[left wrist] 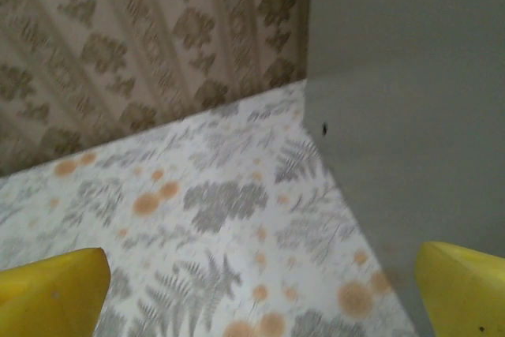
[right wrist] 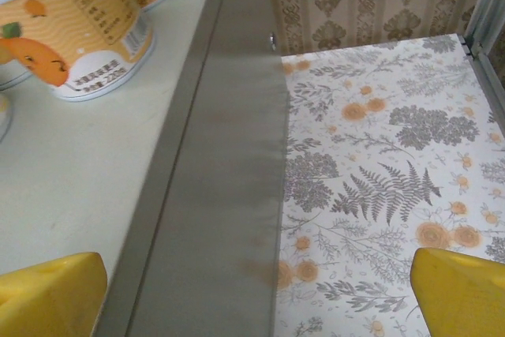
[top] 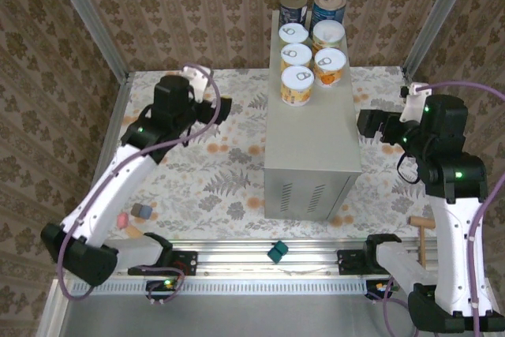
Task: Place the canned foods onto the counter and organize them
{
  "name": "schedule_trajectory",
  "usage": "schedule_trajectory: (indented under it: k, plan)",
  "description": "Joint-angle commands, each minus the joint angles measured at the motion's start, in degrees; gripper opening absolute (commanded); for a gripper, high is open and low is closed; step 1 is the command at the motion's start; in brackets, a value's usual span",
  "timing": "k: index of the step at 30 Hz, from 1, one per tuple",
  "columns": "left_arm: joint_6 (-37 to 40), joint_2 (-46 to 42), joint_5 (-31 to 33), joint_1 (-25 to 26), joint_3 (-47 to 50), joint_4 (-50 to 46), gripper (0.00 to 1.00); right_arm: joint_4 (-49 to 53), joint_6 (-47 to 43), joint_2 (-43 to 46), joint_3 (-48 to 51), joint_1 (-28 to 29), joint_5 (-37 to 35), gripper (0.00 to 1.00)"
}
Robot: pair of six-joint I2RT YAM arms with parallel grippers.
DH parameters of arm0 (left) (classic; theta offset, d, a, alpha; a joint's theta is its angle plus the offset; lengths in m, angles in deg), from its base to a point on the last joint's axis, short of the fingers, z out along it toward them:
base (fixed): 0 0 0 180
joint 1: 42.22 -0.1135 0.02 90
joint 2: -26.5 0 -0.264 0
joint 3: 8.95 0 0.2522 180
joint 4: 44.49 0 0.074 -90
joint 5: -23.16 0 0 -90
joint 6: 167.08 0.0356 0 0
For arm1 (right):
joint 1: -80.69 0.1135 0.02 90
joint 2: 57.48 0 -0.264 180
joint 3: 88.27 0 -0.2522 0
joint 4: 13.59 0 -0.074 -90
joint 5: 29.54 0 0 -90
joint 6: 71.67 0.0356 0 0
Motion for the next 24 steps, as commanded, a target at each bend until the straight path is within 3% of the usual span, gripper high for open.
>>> schedule_trajectory:
  k: [1, 17, 24]
  plan:
    - [1.1, 4.3, -5.6, -0.5, -5.0, 3.3, 1.0, -0.8, -1.1, 2.1, 1.6, -0.3, 3.9, 1.0]
    - [1.6, 23.6, -13.8, -0.5, -25.9, 9.3, 1.0, -3.0, -1.4, 8.5, 5.1, -0.3, 15.7, 1.0]
    - [1.1, 31.5, -16.0, -0.8, -34.3, 9.0, 1.0, -2.3, -1.7, 9.4, 5.6, -0.1, 16.8, 1.0]
